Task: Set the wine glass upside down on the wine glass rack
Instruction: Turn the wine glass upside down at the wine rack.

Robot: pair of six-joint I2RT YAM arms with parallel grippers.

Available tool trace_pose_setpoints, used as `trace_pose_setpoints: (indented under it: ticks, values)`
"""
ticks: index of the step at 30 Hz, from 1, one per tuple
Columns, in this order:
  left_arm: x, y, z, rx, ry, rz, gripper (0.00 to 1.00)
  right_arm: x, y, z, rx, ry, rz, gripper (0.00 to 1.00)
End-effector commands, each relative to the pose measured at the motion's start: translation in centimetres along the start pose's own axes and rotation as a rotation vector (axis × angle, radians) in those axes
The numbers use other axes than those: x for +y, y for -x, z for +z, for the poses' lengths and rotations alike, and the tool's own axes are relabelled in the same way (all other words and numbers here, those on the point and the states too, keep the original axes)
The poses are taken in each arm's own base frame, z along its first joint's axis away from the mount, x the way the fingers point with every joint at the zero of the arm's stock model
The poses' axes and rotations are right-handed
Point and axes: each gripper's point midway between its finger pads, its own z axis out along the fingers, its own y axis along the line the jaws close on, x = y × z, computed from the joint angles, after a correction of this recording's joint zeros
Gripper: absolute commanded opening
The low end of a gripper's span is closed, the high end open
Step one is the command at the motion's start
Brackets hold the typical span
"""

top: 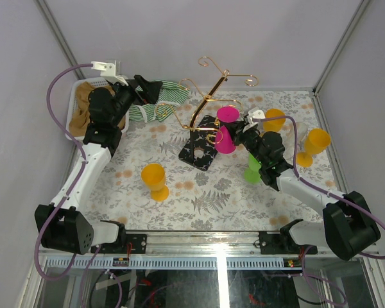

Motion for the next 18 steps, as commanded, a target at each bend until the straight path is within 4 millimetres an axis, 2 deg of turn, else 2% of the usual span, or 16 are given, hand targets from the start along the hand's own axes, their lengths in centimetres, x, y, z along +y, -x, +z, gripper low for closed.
trace_pose_setpoints:
  ticks: [1,18]
  values:
    - [-0.71,2.86,0.09,-0.092,-0.02,0.043,1.0,-0.08,3.81,0.51,-0.098,-0.015,-0.019,0.0]
    - [-0.61,2.78,-0.34,-0.089,-0.009,0.052,1.0,-0.02,3.41,0.63,-0.085,-0.012,-0.009,0.0]
